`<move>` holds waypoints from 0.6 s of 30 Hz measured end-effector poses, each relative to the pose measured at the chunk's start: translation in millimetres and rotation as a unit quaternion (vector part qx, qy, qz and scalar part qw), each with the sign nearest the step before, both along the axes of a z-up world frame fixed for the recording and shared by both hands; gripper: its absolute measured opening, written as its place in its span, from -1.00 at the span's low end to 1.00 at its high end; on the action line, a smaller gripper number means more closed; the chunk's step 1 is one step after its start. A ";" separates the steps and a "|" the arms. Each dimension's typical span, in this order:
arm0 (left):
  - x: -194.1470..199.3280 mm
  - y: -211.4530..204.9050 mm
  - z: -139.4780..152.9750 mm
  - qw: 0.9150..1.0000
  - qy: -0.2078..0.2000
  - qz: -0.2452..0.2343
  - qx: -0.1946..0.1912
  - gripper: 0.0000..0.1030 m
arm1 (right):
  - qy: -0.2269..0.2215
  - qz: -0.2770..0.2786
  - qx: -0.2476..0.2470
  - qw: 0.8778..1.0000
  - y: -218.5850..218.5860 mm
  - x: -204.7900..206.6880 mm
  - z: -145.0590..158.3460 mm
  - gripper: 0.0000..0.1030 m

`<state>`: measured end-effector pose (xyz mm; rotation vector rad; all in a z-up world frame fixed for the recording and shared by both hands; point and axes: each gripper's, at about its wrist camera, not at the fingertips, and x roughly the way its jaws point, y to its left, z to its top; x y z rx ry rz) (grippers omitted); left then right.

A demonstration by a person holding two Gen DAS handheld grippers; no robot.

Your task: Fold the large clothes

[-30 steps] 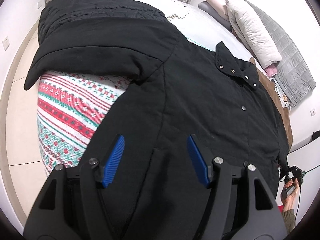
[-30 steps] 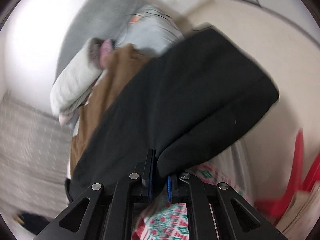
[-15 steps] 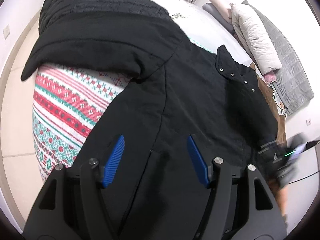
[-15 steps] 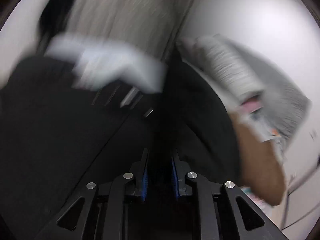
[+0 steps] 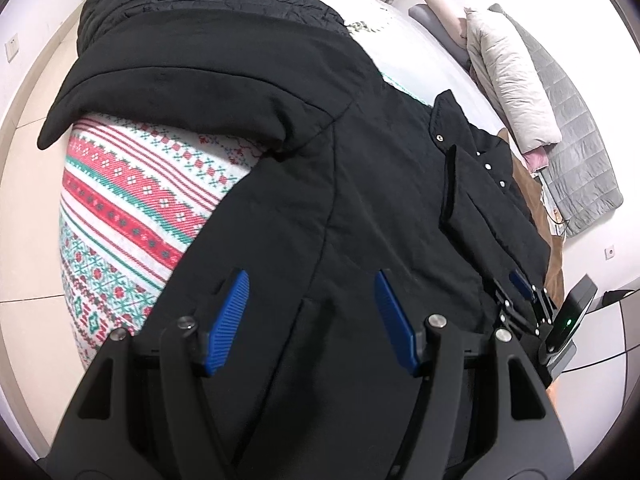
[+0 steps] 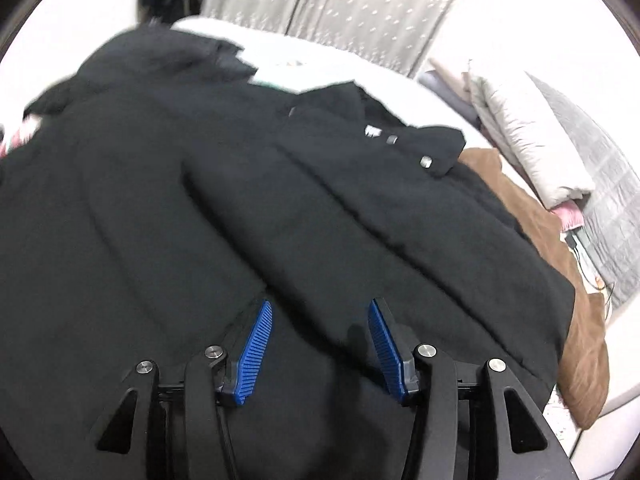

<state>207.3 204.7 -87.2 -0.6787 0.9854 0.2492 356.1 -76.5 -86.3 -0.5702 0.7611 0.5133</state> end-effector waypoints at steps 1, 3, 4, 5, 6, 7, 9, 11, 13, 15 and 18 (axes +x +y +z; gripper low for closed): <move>0.8 -1.4 0.8 1.000 0.000 -0.002 0.004 0.28 | -0.002 0.001 0.014 1.000 0.7 -7.8 3.3 0.10; 2.4 -2.8 0.7 1.000 0.000 -0.002 0.013 0.28 | -0.011 0.012 0.025 1.000 19.5 -6.3 6.2 0.27; 2.8 -2.7 0.0 1.000 0.002 -0.002 0.014 0.28 | -0.017 0.016 0.015 1.000 30.5 2.5 1.5 0.29; 3.1 -2.0 -1.2 1.000 0.004 -0.001 0.013 0.28 | -0.030 0.022 -0.009 0.999 45.7 1.8 -2.9 0.29; 3.6 0.1 -3.1 1.000 0.009 0.001 0.008 0.28 | -0.042 0.025 -0.027 0.998 53.7 -3.8 -6.2 0.29; 3.7 2.1 -4.2 1.000 0.010 0.003 0.003 0.28 | -0.056 0.031 -0.048 0.997 63.7 -4.9 -12.7 0.29; 3.3 6.7 -4.3 1.000 0.011 0.008 -0.001 0.28 | -0.071 0.040 -0.074 0.994 71.8 -6.9 -27.8 0.26; 2.2 9.9 -3.0 1.000 0.009 0.012 0.003 0.28 | -0.069 0.040 -0.071 0.994 75.1 1.4 -34.4 -0.37; 1.8 12.3 -2.0 1.000 0.008 0.009 0.002 0.28 | -0.048 0.035 -0.072 0.996 75.1 7.0 -31.3 -0.84; 1.0 13.4 -1.6 1.000 0.006 0.007 0.000 0.28 | -0.061 0.050 -0.066 0.995 70.2 -1.3 -18.3 -0.87; -0.6 17.3 -1.3 1.000 0.004 0.007 0.007 0.28 | -0.046 0.088 -0.032 0.995 51.7 -17.3 6.1 -0.88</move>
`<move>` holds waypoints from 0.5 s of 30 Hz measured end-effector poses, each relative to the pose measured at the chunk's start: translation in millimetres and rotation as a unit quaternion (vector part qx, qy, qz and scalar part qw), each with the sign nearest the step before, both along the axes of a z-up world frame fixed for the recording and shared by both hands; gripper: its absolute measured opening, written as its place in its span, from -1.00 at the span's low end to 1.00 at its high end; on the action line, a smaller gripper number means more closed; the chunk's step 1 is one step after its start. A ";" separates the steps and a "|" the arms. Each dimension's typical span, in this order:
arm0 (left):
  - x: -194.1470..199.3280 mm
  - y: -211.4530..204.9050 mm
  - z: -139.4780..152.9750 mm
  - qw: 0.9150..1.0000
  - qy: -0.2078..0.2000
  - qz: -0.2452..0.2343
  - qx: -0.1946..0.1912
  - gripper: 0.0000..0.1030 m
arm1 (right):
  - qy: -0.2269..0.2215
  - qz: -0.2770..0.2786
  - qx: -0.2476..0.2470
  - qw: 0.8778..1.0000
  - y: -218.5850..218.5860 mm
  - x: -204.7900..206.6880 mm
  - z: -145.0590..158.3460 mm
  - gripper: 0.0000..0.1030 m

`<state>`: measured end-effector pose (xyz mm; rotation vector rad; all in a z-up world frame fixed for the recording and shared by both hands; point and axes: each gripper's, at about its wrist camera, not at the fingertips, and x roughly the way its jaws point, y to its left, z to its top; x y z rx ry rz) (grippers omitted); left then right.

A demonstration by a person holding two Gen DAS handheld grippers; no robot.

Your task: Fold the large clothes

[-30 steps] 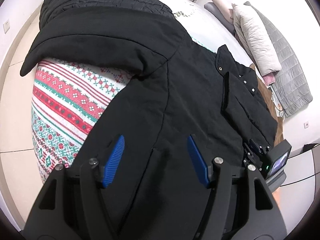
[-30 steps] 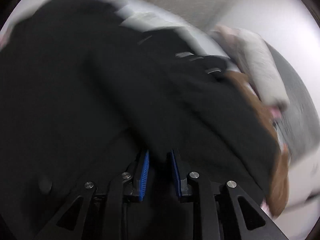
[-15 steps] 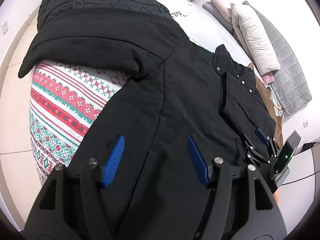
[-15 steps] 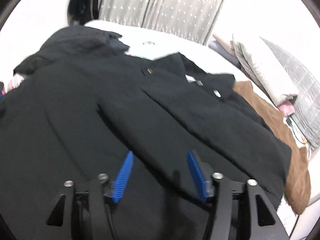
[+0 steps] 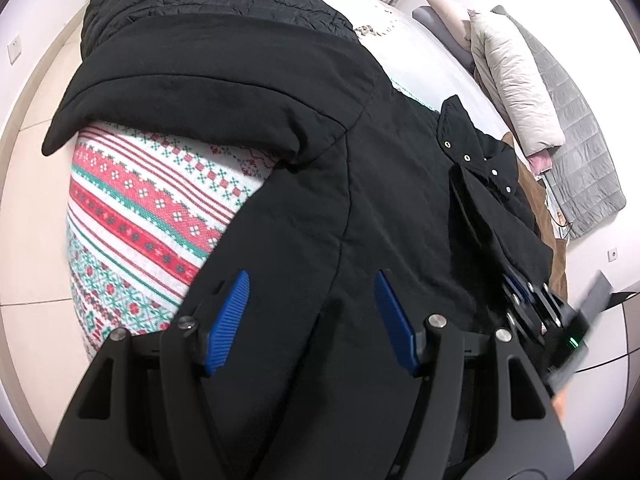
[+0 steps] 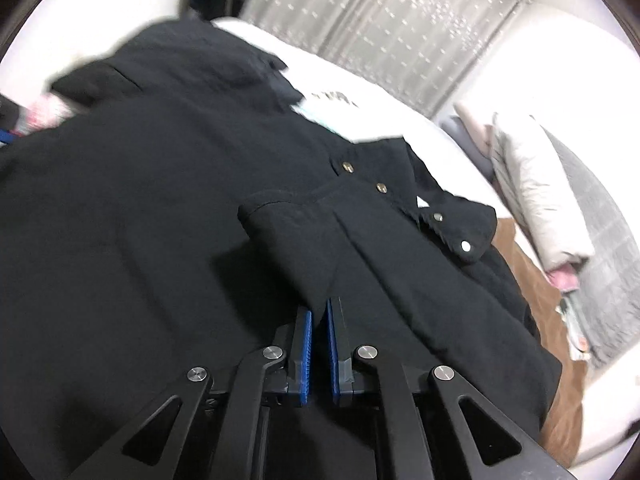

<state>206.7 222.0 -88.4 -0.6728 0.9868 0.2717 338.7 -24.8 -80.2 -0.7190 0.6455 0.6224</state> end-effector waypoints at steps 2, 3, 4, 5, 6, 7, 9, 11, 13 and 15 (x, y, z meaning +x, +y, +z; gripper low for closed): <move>-0.8 4.0 -1.4 1.000 0.002 0.005 0.000 0.28 | 0.050 0.032 0.014 0.998 -12.5 -6.3 1.6 -0.87; -0.8 7.1 -2.3 1.000 0.003 0.010 -0.002 0.28 | 0.077 0.040 0.008 0.996 -16.8 -7.8 -5.5 -0.88; -0.6 8.7 -2.9 1.000 0.004 0.014 -0.002 0.28 | 0.088 0.038 -0.001 0.995 -18.3 -7.8 -13.7 -0.87; -1.4 12.3 -3.2 1.000 0.004 0.019 -0.004 0.28 | 0.085 0.024 -0.011 0.996 -19.7 -6.6 -27.1 -0.81; -1.6 15.4 -3.6 1.000 0.004 0.024 -0.006 0.28 | 0.081 0.010 -0.006 0.997 -20.2 -5.7 -32.6 -0.75; -1.8 18.7 -3.9 1.000 0.005 0.029 -0.009 0.28 | 0.077 -0.005 0.008 0.997 -20.0 -5.6 -32.6 -0.71; -3.0 26.6 -4.2 0.999 0.002 0.037 -0.020 0.28 | 0.085 -0.027 0.026 0.996 -16.1 -2.8 -25.0 -0.58; -5.5 43.8 -4.0 0.998 -0.006 0.056 -0.040 0.28 | 0.095 -0.038 0.057 0.993 -12.8 -2.6 -14.2 -0.47; -7.7 60.9 -3.2 0.995 -0.014 0.082 -0.048 0.28 | 0.090 -0.050 0.057 0.993 -5.2 -6.3 -10.2 -0.45; -11.6 80.0 -4.8 0.992 -0.018 0.115 -0.049 0.28 | 0.073 -0.057 0.035 0.995 4.0 -8.4 -19.1 -0.45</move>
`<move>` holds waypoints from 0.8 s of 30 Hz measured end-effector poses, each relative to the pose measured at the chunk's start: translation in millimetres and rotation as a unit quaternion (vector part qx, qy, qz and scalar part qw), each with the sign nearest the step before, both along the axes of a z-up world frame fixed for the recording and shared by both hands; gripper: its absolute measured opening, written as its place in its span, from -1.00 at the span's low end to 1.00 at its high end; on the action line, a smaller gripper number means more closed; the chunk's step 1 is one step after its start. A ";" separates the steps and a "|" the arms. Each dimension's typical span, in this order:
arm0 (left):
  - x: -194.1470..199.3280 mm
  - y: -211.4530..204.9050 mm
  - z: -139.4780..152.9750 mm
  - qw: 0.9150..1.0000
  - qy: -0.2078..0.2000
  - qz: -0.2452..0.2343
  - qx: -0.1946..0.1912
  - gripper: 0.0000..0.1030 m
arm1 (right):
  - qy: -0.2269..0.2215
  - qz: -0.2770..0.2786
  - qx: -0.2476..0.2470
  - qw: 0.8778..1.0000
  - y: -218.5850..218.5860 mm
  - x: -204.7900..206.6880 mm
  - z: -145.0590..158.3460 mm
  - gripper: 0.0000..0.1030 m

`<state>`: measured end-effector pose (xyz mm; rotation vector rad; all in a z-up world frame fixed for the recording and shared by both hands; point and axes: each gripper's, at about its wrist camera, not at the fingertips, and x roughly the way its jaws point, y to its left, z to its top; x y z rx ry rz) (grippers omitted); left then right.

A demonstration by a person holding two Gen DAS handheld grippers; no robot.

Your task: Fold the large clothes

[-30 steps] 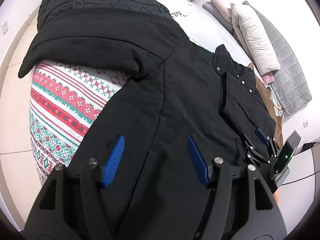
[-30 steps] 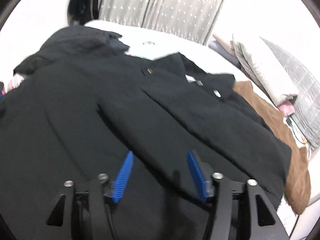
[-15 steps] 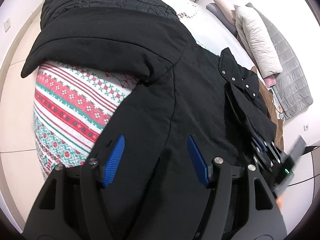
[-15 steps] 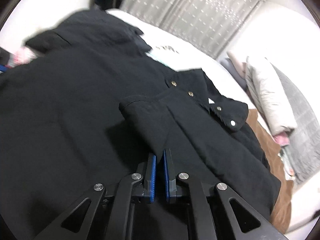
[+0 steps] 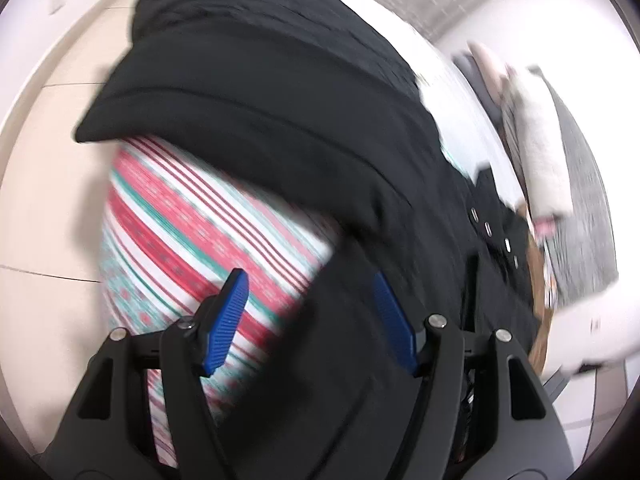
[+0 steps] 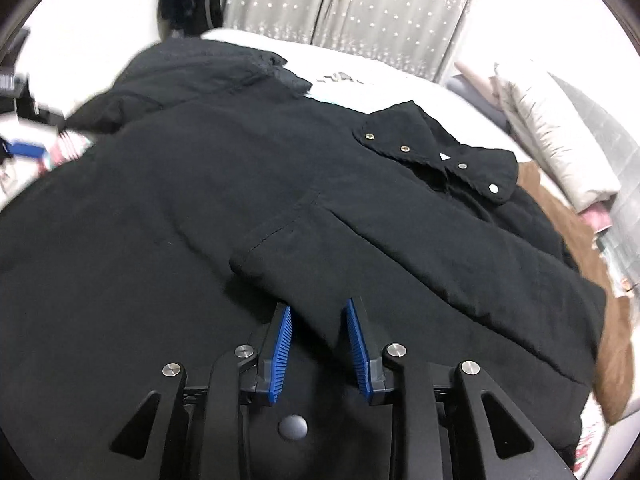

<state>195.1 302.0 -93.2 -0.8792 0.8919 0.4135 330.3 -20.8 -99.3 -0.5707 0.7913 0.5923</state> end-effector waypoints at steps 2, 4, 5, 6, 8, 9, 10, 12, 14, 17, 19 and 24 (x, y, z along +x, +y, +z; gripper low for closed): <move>-3.0 13.5 -3.7 1.000 0.000 0.020 -0.012 0.28 | -0.016 -0.003 -0.025 1.000 9.2 3.6 -12.6 -0.47; -9.5 31.1 -7.1 0.998 -0.016 0.045 -0.050 0.28 | -0.016 -0.023 -0.012 1.000 13.5 13.6 -11.1 -0.52; -13.1 38.1 -7.2 0.996 -0.023 0.056 -0.064 0.28 | -0.011 -0.043 0.021 0.999 12.4 18.6 -2.8 -0.54; -16.8 48.6 -6.9 0.994 -0.032 0.068 -0.076 0.28 | -0.005 -0.050 0.046 0.998 10.9 21.9 3.2 -0.54; -20.3 63.6 -7.0 0.992 -0.049 0.076 -0.093 0.31 | 0.024 -0.055 0.104 0.993 9.2 25.7 15.1 -0.47; -21.6 75.1 -9.7 0.989 -0.063 0.079 -0.112 0.34 | 0.049 -0.046 0.104 0.992 12.1 25.9 13.1 -0.46; -21.5 81.4 -12.5 0.986 -0.071 0.081 -0.124 0.41 | 0.093 -0.024 0.083 0.992 19.2 26.3 4.4 -0.31; -25.0 104.2 -23.8 0.979 -0.087 0.102 -0.152 0.43 | 0.096 -0.002 0.041 0.994 27.0 19.3 -2.5 -0.26; -38.2 131.8 -38.5 0.969 -0.096 0.147 -0.171 0.43 | 0.064 0.004 0.052 0.997 22.9 9.5 12.5 -0.24; -65.0 164.4 -65.2 0.951 -0.105 0.215 -0.197 0.43 | 0.072 -0.010 0.111 0.991 6.5 7.9 39.8 -0.05; -86.0 182.6 -89.2 0.932 -0.114 0.259 -0.227 0.43 | 0.068 -0.014 0.120 0.990 -1.1 5.7 49.7 -0.01; -119.0 198.2 -134.2 0.865 -0.198 0.336 -0.316 0.55 | 0.069 -0.015 0.130 0.989 -9.2 -7.6 61.3 0.00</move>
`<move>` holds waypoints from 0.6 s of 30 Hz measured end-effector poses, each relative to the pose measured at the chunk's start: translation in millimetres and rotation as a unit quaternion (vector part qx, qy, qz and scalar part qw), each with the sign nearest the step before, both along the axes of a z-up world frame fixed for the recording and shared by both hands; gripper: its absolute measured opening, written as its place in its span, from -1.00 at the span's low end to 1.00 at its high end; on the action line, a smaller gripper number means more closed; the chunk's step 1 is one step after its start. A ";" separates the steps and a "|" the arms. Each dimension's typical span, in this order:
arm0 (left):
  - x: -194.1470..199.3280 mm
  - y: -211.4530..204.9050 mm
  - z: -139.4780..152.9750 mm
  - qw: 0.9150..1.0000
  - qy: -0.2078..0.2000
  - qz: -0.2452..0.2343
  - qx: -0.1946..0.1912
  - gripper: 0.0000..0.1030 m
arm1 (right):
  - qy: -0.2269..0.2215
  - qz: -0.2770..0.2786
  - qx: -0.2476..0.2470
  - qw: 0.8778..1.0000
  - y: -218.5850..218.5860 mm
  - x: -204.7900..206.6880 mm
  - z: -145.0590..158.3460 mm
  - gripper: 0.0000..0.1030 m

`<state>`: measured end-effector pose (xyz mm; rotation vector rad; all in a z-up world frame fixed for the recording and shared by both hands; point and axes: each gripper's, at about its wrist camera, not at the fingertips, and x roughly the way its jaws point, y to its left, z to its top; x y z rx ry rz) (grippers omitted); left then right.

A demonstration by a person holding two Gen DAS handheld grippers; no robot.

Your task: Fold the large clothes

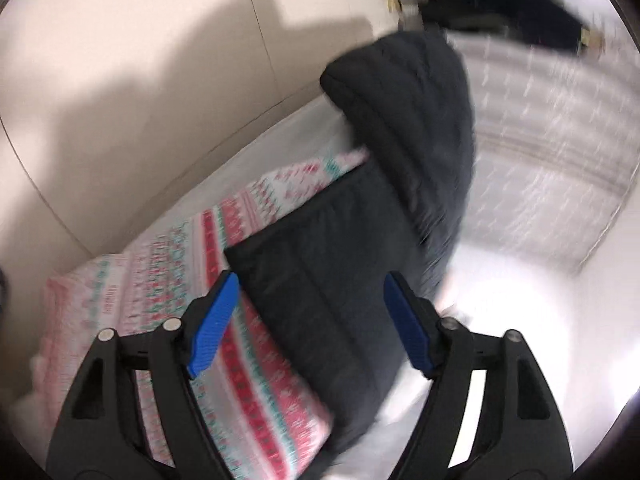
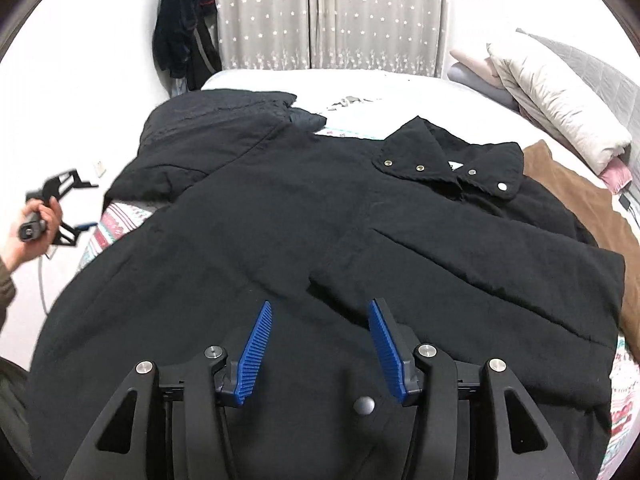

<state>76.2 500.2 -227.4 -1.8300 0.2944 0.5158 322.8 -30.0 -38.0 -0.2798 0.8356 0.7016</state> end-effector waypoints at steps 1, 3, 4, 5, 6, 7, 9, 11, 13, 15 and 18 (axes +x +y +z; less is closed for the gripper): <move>-0.3 -1.7 -2.8 1.000 -0.018 0.010 0.003 0.61 | 0.002 -0.003 0.007 1.000 -1.3 -0.4 2.8 0.00; 5.3 -6.4 -8.6 0.999 -0.030 0.009 0.010 0.66 | 0.003 -0.008 0.018 1.000 -5.7 -1.8 7.2 0.00; 8.2 -8.6 -14.2 0.999 -0.032 0.006 0.009 0.69 | 0.003 -0.010 0.023 1.000 -6.9 -3.3 10.3 0.01; 13.9 -14.5 -21.5 0.999 -0.033 0.002 0.002 0.70 | 0.003 -0.013 0.028 1.000 -8.1 -6.2 13.5 0.01; 16.2 -9.9 -26.1 0.999 -0.035 0.000 -0.005 0.70 | 0.004 -0.014 0.032 0.999 -9.7 -8.8 16.6 0.01; 23.1 -8.1 -34.0 0.999 -0.037 0.001 -0.016 0.70 | 0.005 -0.016 0.040 0.999 -11.8 -11.9 20.9 0.02; 23.0 -8.4 -43.7 0.998 -0.043 0.015 -0.038 0.70 | 0.009 -0.015 0.058 0.998 -15.4 -15.7 27.8 0.05; 22.2 -11.0 -50.7 0.997 -0.052 0.018 -0.054 0.70 | 0.008 -0.012 0.073 0.997 -17.4 -21.0 34.9 0.13; 19.2 -12.5 -48.1 0.997 -0.061 0.016 -0.052 0.70 | 0.007 -0.010 0.073 0.997 -17.5 -24.7 37.8 0.14; 13.8 -14.1 -39.9 0.998 -0.058 0.012 -0.037 0.70 | 0.008 -0.006 0.071 0.997 -16.4 -26.0 37.9 0.14; 1.8 -21.8 -34.8 0.998 -0.022 0.036 -0.041 0.71 | 0.008 -0.004 0.062 0.998 -13.3 -22.5 33.2 0.14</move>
